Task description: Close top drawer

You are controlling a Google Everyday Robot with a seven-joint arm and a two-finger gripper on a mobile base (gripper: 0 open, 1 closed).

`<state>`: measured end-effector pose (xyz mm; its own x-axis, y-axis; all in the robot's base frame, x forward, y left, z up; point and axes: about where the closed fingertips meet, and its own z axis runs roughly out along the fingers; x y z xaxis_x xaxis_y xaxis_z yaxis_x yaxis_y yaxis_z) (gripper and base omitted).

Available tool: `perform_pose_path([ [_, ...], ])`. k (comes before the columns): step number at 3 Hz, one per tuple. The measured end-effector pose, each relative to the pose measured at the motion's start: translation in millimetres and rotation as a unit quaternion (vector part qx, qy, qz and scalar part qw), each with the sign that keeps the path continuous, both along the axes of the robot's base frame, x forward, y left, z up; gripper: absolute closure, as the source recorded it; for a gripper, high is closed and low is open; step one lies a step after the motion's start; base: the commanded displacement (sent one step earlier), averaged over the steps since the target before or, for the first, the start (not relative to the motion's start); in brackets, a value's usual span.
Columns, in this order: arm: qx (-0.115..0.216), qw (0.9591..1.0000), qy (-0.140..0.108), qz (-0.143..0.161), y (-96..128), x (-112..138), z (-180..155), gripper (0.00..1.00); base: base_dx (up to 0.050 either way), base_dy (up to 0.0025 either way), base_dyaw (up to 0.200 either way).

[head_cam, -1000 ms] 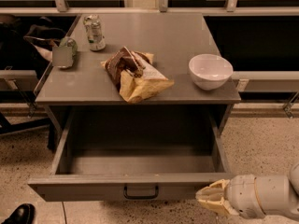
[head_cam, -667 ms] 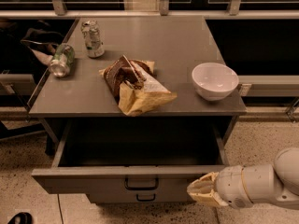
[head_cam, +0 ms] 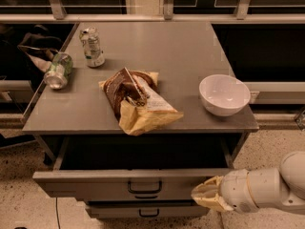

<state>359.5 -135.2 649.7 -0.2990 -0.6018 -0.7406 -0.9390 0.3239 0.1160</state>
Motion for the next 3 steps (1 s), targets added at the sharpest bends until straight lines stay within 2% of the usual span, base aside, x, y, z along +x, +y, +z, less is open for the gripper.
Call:
perform_pose_path([
  [2,-0.021,0.9993,-0.03,0.0,11,40,20,1.0,0.0,0.0,0.0],
  [3,-0.038,0.9979,-0.05,-0.015,12,76,34,1.0,0.0,0.0,0.0],
])
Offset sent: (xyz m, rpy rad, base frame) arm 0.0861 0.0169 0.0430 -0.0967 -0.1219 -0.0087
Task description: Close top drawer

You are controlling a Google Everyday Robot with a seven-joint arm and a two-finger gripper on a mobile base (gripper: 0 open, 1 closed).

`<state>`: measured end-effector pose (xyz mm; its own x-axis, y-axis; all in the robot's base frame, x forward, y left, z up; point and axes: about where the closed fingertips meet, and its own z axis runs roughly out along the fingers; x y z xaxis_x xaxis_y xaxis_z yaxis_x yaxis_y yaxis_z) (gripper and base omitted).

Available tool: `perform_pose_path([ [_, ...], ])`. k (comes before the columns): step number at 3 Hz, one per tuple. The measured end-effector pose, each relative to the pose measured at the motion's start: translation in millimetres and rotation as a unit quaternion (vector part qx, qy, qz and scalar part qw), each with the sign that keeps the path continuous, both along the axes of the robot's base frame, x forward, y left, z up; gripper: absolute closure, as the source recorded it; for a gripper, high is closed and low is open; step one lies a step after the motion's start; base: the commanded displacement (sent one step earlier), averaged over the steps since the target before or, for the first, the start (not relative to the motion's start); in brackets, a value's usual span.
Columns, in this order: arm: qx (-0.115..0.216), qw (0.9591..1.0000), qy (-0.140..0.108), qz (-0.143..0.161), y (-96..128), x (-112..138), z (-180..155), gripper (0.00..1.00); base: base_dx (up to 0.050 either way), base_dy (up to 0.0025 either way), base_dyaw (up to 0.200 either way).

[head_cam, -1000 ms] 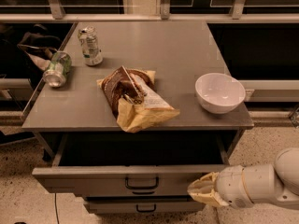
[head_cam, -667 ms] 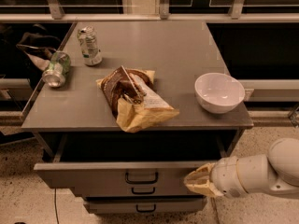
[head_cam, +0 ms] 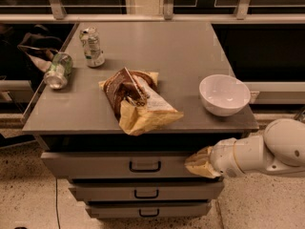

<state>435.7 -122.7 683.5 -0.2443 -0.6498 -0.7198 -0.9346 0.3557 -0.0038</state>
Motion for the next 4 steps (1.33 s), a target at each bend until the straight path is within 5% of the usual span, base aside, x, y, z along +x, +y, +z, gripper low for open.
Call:
perform_pose_path([
  [2,-0.003,0.9999,-0.01,-0.006,8,18,4,1.0,0.0,0.0,0.0],
  [4,0.03,0.9924,-0.033,-0.115,-64,-44,21,0.96,0.0,0.0,0.0],
])
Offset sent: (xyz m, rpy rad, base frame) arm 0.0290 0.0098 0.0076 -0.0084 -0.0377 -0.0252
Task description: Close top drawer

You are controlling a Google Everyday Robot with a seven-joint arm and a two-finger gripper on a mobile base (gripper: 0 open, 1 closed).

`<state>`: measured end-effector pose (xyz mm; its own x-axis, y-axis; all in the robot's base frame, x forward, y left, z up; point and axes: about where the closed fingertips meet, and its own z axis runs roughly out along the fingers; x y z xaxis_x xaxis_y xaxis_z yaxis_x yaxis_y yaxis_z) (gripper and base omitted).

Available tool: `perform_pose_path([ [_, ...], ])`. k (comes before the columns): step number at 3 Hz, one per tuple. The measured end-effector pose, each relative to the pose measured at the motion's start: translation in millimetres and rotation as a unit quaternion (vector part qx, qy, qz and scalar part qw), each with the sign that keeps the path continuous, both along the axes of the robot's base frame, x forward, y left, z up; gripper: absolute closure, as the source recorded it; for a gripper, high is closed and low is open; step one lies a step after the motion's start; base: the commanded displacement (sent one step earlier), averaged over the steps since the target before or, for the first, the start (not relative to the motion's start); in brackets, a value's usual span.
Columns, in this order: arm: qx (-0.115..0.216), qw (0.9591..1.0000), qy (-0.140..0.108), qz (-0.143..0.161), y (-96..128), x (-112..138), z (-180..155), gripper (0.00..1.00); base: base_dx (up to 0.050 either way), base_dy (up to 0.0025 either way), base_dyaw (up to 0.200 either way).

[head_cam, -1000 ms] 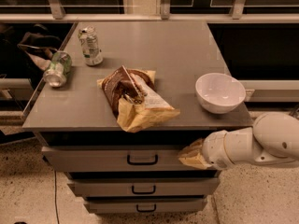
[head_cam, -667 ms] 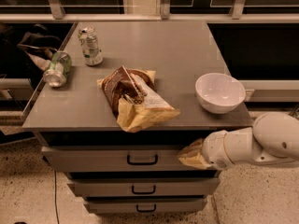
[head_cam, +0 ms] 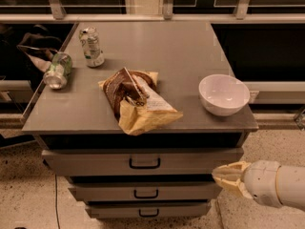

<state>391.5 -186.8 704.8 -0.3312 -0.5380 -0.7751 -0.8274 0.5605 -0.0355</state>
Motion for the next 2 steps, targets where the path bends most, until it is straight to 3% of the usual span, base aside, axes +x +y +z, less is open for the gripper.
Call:
perform_pose_path([
  [1,0.0,1.0,0.0,-0.001,-0.6,-0.3,0.0,0.73,0.0,0.0,0.0],
  [2,0.0,1.0,0.0,-0.001,-0.6,-0.3,0.1,0.43,0.0,0.0,0.0],
])
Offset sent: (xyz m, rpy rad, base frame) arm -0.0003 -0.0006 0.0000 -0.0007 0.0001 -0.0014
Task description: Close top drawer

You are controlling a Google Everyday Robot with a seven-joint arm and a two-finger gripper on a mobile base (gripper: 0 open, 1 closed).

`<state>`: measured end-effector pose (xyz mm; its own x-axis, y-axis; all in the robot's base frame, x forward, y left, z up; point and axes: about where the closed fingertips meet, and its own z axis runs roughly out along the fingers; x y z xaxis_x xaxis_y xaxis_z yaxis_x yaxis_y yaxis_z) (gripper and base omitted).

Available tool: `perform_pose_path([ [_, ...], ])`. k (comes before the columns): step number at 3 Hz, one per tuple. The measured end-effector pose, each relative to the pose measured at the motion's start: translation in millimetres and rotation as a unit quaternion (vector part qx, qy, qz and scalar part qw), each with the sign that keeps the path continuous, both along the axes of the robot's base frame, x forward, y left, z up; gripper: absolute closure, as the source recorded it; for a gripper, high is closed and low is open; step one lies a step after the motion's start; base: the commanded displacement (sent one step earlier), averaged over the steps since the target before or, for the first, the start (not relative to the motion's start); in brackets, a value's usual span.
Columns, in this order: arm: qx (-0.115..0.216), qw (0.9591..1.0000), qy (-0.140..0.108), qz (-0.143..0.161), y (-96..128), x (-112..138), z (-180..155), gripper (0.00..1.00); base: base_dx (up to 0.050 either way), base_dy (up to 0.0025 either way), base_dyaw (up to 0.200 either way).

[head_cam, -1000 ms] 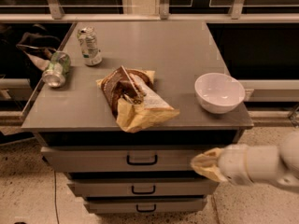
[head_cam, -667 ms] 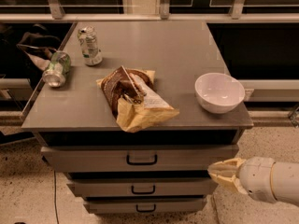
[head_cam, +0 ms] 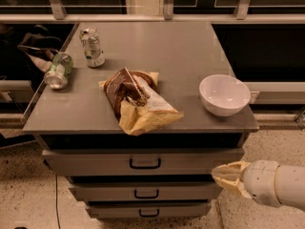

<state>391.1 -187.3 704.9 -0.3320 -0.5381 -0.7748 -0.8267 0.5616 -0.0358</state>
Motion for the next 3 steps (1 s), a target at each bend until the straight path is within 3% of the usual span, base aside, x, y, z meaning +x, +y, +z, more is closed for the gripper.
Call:
perform_pose_path([
  [2,0.0,1.0,0.0,0.0,0.0,0.0,0.0,0.0,0.0,0.0,0.0],
  [3,0.0,1.0,0.0,0.0,0.0,0.0,0.0,0.0,0.0,0.0,0.0],
])
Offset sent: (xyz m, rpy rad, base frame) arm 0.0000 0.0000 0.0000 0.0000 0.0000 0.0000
